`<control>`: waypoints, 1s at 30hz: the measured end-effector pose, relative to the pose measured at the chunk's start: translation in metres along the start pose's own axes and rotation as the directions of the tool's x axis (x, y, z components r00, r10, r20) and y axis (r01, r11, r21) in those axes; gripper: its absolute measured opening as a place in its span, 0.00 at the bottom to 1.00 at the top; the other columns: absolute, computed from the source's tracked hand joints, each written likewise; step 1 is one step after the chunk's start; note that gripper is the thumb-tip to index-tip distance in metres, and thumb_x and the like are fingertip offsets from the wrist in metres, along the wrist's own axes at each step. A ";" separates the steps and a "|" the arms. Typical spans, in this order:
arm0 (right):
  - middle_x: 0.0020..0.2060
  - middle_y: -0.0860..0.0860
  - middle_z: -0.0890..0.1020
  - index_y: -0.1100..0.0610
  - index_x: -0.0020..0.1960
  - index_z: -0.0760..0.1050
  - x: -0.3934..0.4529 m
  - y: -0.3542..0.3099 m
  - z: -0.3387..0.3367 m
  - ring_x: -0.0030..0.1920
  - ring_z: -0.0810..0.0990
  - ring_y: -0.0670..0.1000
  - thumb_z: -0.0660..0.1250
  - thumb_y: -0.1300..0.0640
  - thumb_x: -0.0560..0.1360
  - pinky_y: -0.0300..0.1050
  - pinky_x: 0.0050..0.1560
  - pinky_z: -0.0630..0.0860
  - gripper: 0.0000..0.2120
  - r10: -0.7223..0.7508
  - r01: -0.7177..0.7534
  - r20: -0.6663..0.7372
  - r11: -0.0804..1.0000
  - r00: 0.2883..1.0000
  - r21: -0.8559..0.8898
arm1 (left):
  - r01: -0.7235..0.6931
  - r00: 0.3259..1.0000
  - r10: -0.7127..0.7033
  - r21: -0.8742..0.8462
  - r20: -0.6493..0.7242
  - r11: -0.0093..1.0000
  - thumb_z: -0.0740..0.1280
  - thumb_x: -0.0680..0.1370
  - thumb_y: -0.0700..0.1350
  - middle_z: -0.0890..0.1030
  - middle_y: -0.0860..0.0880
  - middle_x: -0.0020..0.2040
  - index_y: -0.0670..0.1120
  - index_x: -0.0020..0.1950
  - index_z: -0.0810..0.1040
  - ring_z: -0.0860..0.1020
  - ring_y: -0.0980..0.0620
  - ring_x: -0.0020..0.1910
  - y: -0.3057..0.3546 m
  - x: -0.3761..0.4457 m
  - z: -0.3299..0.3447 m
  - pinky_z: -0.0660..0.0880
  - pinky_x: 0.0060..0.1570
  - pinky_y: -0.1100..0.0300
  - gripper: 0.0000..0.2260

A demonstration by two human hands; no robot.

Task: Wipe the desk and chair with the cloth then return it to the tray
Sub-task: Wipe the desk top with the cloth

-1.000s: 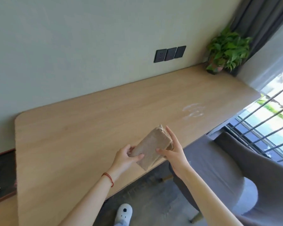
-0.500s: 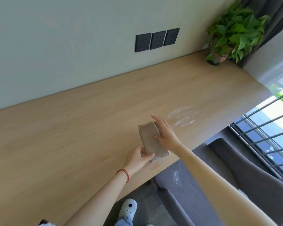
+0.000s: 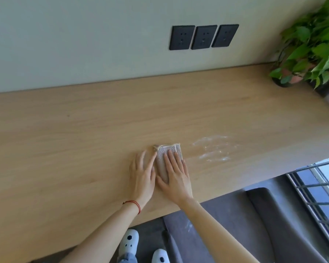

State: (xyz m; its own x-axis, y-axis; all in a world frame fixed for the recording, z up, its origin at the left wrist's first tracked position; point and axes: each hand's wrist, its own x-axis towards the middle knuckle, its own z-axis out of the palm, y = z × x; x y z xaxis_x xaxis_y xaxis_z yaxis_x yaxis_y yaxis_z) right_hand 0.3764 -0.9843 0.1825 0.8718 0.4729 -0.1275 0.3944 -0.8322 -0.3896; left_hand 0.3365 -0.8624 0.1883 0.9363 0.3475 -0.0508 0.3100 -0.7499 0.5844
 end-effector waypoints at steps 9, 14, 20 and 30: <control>0.75 0.55 0.63 0.63 0.66 0.70 -0.026 0.019 0.004 0.77 0.51 0.52 0.57 0.67 0.70 0.49 0.76 0.54 0.24 -0.164 0.173 -0.058 0.956 0.985 0.236 | 0.023 1.000 -0.022 0.289 -0.008 0.957 0.51 0.76 0.44 0.69 0.39 0.71 0.40 0.68 0.70 0.62 0.35 0.72 -0.012 0.012 0.031 0.61 0.70 0.38 0.22; 0.75 0.46 0.57 0.54 0.73 0.63 -0.042 0.048 -0.017 0.77 0.49 0.48 0.60 0.70 0.72 0.50 0.76 0.47 0.31 -0.240 0.237 0.005 0.962 0.971 0.138 | 0.001 1.000 0.006 0.298 -0.021 0.955 0.59 0.74 0.41 0.67 0.39 0.72 0.42 0.70 0.68 0.60 0.36 0.73 -0.009 0.010 0.026 0.59 0.70 0.38 0.23; 0.73 0.58 0.63 0.61 0.72 0.63 -0.044 0.136 -0.062 0.75 0.56 0.60 0.61 0.78 0.71 0.63 0.74 0.56 0.32 0.091 -0.075 -0.128 0.990 0.988 0.121 | 0.038 0.999 -0.030 0.308 -0.029 0.951 0.49 0.76 0.46 0.69 0.41 0.71 0.43 0.69 0.70 0.62 0.38 0.73 -0.003 0.011 0.023 0.60 0.71 0.41 0.23; 0.77 0.55 0.55 0.59 0.76 0.52 0.029 0.102 -0.032 0.77 0.50 0.55 0.56 0.51 0.81 0.50 0.77 0.47 0.28 0.291 -0.285 -0.231 0.957 0.929 0.058 | 0.052 0.998 -0.039 0.336 -0.047 0.941 0.50 0.77 0.47 0.69 0.42 0.71 0.43 0.68 0.70 0.61 0.38 0.73 -0.003 0.010 0.027 0.59 0.71 0.41 0.22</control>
State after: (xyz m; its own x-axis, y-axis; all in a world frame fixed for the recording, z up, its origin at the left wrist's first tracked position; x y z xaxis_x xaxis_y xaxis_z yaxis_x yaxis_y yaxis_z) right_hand 0.4515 -1.0648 0.1679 0.9912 0.1304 -0.0212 0.1119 -0.9144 -0.3889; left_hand 0.3498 -0.8719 0.1646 0.9148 0.4023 -0.0351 0.3958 -0.8761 0.2752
